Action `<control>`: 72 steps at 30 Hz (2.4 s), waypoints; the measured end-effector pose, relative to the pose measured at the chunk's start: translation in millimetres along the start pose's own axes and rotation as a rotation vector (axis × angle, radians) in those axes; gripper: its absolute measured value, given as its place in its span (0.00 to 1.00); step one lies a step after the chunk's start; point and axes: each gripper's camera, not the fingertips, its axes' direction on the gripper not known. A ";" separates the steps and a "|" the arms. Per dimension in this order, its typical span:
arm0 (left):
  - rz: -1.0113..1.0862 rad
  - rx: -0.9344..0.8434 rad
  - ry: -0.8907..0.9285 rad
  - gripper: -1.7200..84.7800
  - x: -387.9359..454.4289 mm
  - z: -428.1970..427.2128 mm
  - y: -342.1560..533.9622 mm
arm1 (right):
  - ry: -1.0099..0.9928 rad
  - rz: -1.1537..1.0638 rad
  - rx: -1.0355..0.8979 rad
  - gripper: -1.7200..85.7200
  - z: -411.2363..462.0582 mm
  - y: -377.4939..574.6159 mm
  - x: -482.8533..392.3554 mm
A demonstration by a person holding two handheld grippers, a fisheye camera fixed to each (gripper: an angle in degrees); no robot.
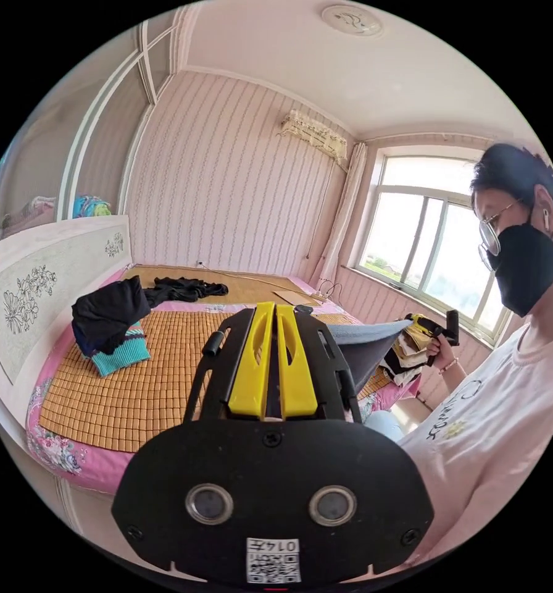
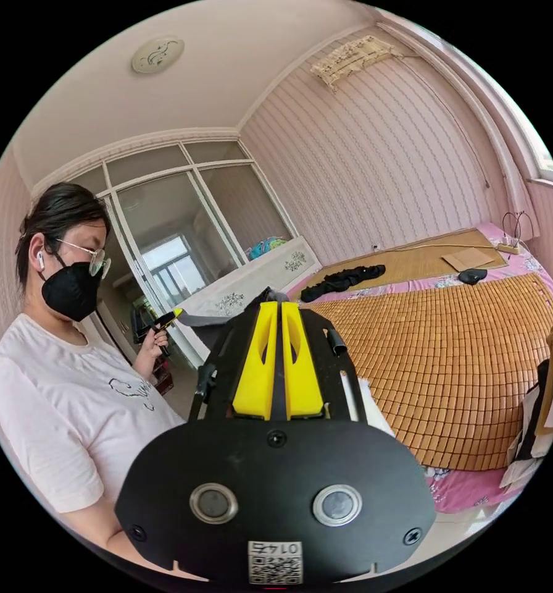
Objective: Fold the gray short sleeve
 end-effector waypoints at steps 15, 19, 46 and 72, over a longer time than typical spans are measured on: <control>-0.048 0.182 0.026 0.01 -29.2 127.7 -207.3 | 0.222 -0.140 0.246 0.02 74.8 -248.3 -17.8; 0.106 0.222 -0.074 0.01 -4.3 111.4 -192.5 | 0.219 -0.259 0.312 0.02 66.8 -228.3 -35.5; -0.041 -1.012 -0.013 0.01 -77.9 353.5 201.4 | 0.306 0.552 -0.736 0.03 292.9 186.9 222.0; -0.160 -0.573 -0.173 0.03 -237.8 418.1 173.3 | 0.129 -0.337 -1.020 0.07 678.6 136.1 145.7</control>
